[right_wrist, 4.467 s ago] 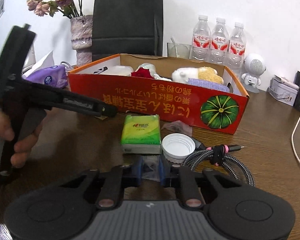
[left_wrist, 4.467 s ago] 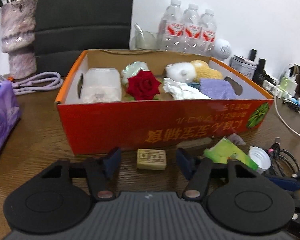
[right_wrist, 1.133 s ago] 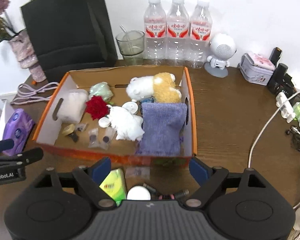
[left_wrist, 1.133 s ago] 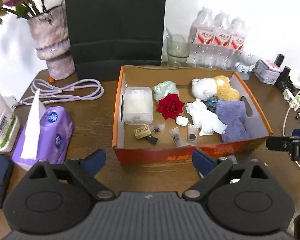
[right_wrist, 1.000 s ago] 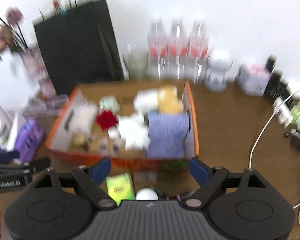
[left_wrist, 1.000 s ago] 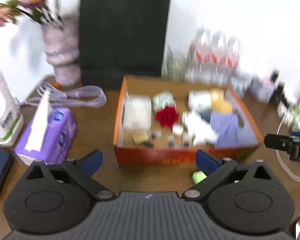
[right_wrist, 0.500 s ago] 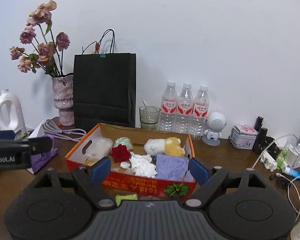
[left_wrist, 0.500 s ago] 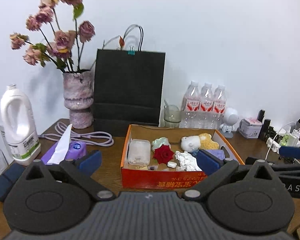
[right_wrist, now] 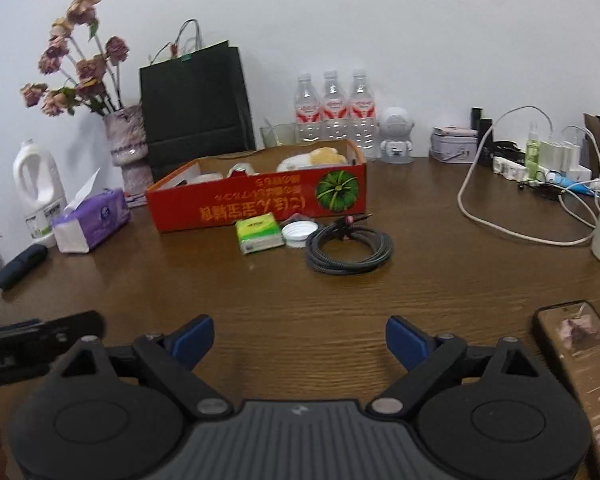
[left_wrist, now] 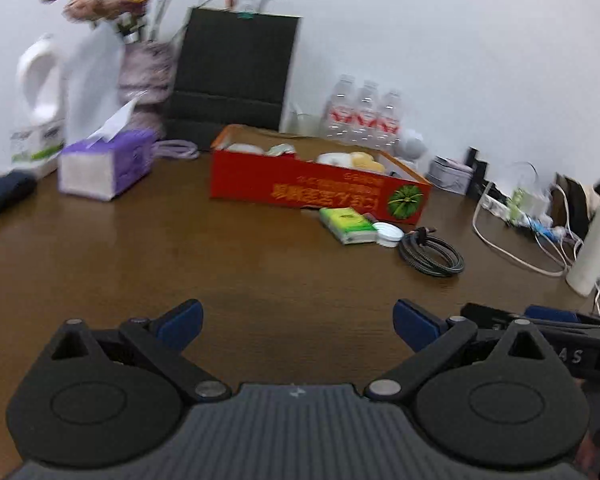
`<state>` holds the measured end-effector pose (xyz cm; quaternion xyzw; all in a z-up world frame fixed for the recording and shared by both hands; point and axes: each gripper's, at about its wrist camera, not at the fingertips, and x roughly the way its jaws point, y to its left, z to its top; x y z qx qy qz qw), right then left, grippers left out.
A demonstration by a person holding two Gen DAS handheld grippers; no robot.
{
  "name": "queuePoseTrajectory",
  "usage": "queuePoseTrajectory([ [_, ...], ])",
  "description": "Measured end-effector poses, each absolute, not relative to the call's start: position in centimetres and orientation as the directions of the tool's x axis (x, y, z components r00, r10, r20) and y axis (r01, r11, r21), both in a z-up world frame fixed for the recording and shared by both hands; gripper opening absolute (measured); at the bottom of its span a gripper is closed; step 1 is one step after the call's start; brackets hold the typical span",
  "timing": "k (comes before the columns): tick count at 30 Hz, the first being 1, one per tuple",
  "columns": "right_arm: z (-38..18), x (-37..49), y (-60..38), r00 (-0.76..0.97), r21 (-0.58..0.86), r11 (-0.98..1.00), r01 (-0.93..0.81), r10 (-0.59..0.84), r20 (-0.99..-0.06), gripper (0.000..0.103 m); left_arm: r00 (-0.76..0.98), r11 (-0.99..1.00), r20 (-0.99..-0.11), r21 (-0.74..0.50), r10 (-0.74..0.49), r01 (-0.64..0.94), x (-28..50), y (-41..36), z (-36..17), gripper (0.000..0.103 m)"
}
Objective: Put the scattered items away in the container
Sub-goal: 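Move both tools back out of the box toward the desk items, then grasp the green tissue pack with the left tool while the right tool grasps the black cable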
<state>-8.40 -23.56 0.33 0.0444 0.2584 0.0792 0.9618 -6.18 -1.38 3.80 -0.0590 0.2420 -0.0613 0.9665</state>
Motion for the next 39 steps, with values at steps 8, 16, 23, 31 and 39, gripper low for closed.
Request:
queuePoseTrajectory([
  [8, -0.2, -3.7, -24.4, 0.846, 0.074, 0.990, -0.120, 0.141, -0.514, 0.058, 0.846, 0.983, -0.502, -0.123, -0.182, 0.139, 5.0, -5.4, 3.9, 0.102],
  [16, -0.3, 2.5, -23.9, 0.818, 0.038, 0.987, -0.159, 0.154, -0.554, 0.047, 0.789, 0.981, -0.588, -0.042, -0.178, 0.191, 14.7, -8.6, 3.0, 0.084],
  [23, -0.8, 7.4, -22.5, 0.782, 0.021, 0.986, -0.164, 0.143, -0.606, 0.015, 0.724, 0.975, -0.653, -0.164, -0.223, 0.153, 17.4, -8.1, 1.1, 0.067],
  [31, -0.9, 2.9, -23.4, 0.765, 0.024, 0.982, -0.189, 0.163, -0.624, 0.011, 0.726, 0.967, -0.641, -0.203, -0.250, 0.154, 16.6, -6.8, 0.9, 0.050],
  [39, 1.6, -3.9, -23.5, 0.742, 0.078, 0.957, -0.278, 0.265, -0.616, 0.028, 0.720, 0.970, -0.649, -0.174, -0.244, 0.172, 8.1, -2.9, 1.5, 0.049],
])
